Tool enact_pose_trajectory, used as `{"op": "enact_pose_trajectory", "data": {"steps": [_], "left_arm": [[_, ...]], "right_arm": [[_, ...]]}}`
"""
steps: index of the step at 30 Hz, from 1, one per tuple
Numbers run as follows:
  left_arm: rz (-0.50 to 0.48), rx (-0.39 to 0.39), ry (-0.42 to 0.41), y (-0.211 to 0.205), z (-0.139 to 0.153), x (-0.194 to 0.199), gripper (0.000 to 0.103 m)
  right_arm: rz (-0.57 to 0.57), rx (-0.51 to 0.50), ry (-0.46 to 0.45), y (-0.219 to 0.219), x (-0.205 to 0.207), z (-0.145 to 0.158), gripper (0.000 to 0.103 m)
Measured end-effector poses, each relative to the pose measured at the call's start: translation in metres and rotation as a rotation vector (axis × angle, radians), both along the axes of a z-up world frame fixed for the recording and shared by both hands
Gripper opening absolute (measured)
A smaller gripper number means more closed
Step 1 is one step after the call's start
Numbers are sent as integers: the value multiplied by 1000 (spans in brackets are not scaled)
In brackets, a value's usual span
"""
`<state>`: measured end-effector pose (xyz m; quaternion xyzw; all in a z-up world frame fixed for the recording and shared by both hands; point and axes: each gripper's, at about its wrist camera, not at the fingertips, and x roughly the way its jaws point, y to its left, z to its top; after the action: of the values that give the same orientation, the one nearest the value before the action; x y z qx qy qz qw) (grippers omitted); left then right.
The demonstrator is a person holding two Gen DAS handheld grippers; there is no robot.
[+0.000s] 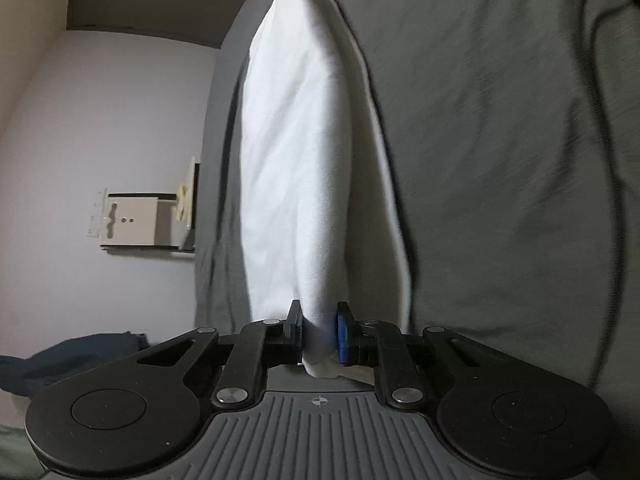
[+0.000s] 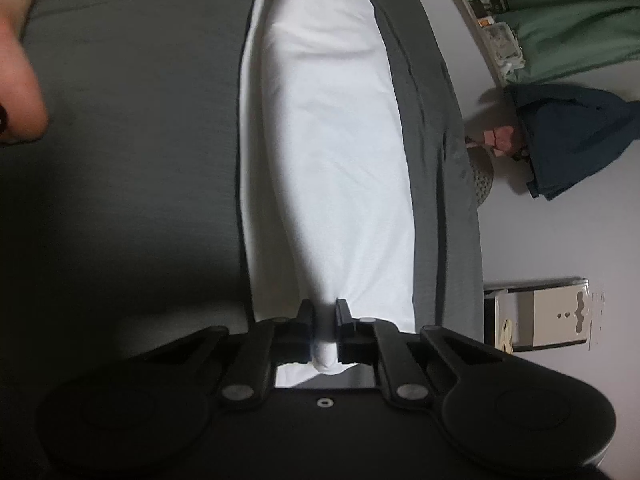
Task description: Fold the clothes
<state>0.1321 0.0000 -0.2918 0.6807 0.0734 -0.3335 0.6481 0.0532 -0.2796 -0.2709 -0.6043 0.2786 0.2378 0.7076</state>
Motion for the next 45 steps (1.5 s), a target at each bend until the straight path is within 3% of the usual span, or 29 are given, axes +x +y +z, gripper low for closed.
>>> {"op": "enact_pose_trajectory", "data": {"steps": [3,7,8,10,11,12,15,19,22,24,28,31,34,36,38,42,44,45], "left_arm": [[32,11,74,-5,-9,2,16],[55,-17,54,-3,-10,2,21],[74,-38,65,-2,-6,3,29],[157,-136,102,4,13,9,56],[195,-198,119,8,24,13,88],[234,-260,137,11,35,16,103],[338,-503,217,15,73,26,103],[462,-874,347,11,103,46,103],[548,-1097,490,-5,88,61,103],[631,-1166,604,-14,67,79,103],[879,-1153,658,-6,11,106,103],[896,-1166,687,21,-7,102,103],[918,-1166,653,38,6,101,103],[909,-1261,610,46,21,96,103],[855,-1380,583,53,34,98,103],[951,-1429,554,62,33,147,103],[1055,-1490,578,73,26,167,100],[1116,-1533,596,81,21,179,87]], "right_arm": [[-15,-16,59,0,4,-11,11],[-22,-33,83,2,9,-26,16],[-31,-25,81,3,10,-24,16],[-61,10,106,0,12,-14,34],[-74,46,126,-4,12,-6,38],[-86,86,143,-9,11,2,46],[-188,312,193,-23,17,33,47],[-425,737,203,-40,46,62,56],[-642,1109,244,-50,82,57,59],[-754,1246,233,-50,100,40,63],[-897,1257,166,-50,123,3,64],[-875,1214,124,-57,114,-9,64],[-847,1112,101,-57,97,-1,65],[-859,1111,50,-59,81,10,72],[-855,1186,17,-66,72,21,74],[-876,1277,-30,-77,95,33,72],[-950,1320,-23,-90,116,32,62],[-995,1366,-5,-101,126,29,53]]}}
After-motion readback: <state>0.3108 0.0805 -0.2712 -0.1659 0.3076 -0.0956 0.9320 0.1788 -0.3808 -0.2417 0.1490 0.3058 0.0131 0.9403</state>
